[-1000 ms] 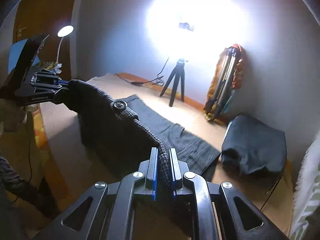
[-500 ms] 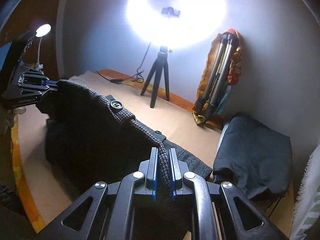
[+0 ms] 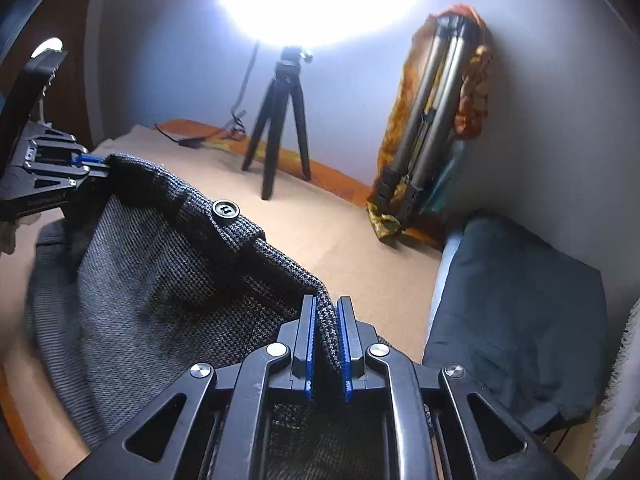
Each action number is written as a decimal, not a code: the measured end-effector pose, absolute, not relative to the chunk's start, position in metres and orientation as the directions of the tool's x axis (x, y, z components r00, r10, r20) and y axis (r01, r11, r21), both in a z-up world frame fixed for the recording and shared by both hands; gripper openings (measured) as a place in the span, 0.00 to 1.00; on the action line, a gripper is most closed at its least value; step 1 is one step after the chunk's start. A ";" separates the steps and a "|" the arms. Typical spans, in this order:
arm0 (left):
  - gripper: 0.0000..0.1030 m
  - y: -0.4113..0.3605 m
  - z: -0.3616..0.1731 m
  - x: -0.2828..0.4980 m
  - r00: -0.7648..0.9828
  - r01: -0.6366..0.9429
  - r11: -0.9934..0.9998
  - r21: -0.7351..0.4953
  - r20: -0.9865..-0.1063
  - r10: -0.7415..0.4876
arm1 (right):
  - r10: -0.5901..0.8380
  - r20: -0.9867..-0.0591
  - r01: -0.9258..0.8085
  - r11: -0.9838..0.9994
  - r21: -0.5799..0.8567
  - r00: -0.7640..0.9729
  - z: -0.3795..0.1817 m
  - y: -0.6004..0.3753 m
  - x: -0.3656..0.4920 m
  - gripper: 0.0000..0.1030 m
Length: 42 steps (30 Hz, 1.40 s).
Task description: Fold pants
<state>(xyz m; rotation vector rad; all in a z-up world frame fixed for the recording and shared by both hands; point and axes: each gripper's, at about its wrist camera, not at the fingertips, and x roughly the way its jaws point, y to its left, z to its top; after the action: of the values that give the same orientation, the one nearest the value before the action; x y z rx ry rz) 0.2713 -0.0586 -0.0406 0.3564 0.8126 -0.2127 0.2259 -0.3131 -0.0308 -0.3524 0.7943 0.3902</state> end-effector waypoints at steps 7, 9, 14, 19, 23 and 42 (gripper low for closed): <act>0.46 -0.032 -0.034 0.291 0.687 0.264 0.942 0.206 -0.726 -0.034 | 0.164 -0.777 -0.449 0.878 -0.166 0.608 -0.053 -0.315 0.250 0.08; 0.50 -0.018 -0.028 0.294 0.698 0.234 0.953 0.192 -0.716 -0.027 | 0.160 -0.783 -0.451 0.877 -0.166 0.601 -0.057 -0.315 0.254 0.08; 0.50 0.023 -0.016 0.294 0.731 0.118 0.972 0.202 -0.680 0.053 | 0.138 -0.792 -0.444 0.877 -0.180 0.595 -0.065 -0.314 0.266 0.08; 0.50 0.041 -0.024 0.279 0.710 0.122 0.976 0.183 -0.703 0.043 | 0.156 -0.794 -0.448 0.880 -0.159 0.588 -0.064 -0.317 0.275 0.08; 0.50 0.031 -0.038 0.260 0.689 0.175 0.972 0.156 -0.725 -0.008 | 0.164 -0.786 -0.443 0.883 -0.152 0.596 -0.061 -0.318 0.280 0.10; 0.50 0.003 -0.097 0.202 0.627 0.300 0.936 0.184 -0.778 -0.048 | 0.276 -0.872 -0.154 0.960 0.233 0.404 -0.049 -0.425 0.242 0.60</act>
<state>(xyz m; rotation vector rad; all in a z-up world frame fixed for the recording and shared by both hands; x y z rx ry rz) 0.2024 0.0030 -0.0974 0.3112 0.8740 -0.2031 0.2424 -0.4254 -0.0489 0.1223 1.1233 0.2724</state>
